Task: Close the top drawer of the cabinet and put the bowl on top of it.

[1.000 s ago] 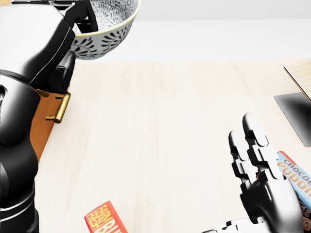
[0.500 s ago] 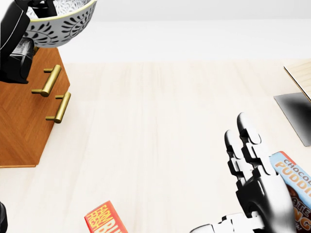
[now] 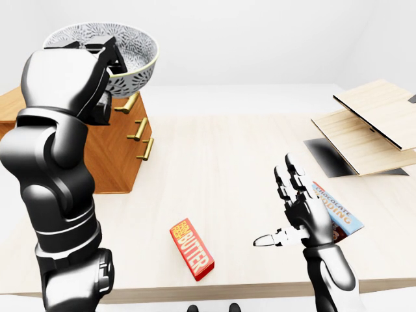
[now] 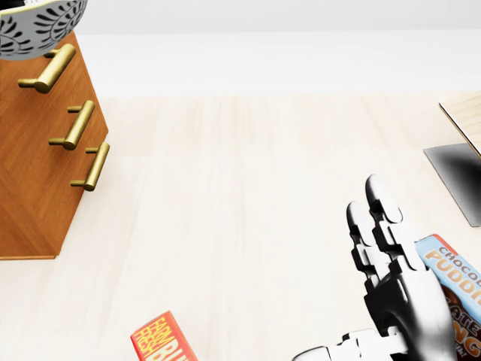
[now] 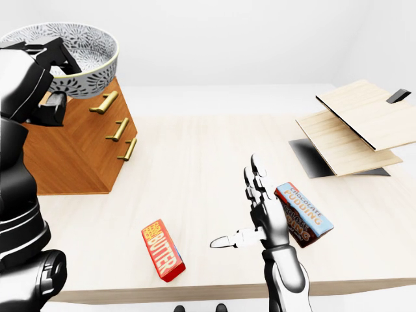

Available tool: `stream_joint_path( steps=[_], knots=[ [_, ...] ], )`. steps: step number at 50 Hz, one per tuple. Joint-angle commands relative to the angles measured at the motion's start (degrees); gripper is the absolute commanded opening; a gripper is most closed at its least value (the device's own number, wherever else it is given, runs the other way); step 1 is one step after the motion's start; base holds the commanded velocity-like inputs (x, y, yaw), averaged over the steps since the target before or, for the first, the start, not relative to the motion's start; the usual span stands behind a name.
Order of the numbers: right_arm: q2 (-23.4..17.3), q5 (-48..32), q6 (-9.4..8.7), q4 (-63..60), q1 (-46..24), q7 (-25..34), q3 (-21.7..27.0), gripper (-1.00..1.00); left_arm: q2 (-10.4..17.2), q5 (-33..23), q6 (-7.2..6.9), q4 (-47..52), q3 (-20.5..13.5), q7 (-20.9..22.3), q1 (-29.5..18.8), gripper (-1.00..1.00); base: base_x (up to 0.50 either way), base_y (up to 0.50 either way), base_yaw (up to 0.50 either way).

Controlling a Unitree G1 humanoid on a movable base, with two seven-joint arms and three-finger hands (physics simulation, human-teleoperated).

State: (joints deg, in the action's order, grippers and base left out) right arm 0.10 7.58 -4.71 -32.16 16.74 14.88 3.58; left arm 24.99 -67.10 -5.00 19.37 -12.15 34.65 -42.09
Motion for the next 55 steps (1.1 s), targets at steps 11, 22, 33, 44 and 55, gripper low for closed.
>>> stream_joint_path(
  steps=[11, 22, 33, 44, 55],
  knots=[
    [0.0, -0.1, -0.29, -0.3, 0.0, -0.1, 0.0, 1.00, 7.3, 8.7, 0.00, -9.3, -3.8, -10.6, 1.4, -1.00, 0.00, 0.00, 0.00],
    [0.0, -0.2, -0.08, -0.1, 0.2, 0.0, -0.1, 1.00, 10.2, 11.8, 0.00, -12.8, -5.1, -13.5, 1.6, -1.00, 0.00, 0.00, 0.00],
    [0.0, -0.6, 0.35, 0.5, -0.1, -0.1, -0.4, 1.00, 14.0, 17.8, 0.00, -20.5, -6.5, -19.9, 1.5, -1.00, 0.00, 0.00, 0.00],
    [-0.2, -1.1, 0.91, 0.7, 0.2, -0.2, -1.3, 1.00, 14.7, 19.8, 0.00, -21.3, -6.1, -20.8, 1.3, -1.00, 0.00, 0.00, 0.00],
    [-0.3, -1.4, 1.41, 1.3, 0.3, -0.3, -1.9, 1.00, 16.2, 23.8, 0.00, -27.0, -6.7, -25.4, 0.0, -1.00, 0.00, 0.00, 0.00]
  ],
)
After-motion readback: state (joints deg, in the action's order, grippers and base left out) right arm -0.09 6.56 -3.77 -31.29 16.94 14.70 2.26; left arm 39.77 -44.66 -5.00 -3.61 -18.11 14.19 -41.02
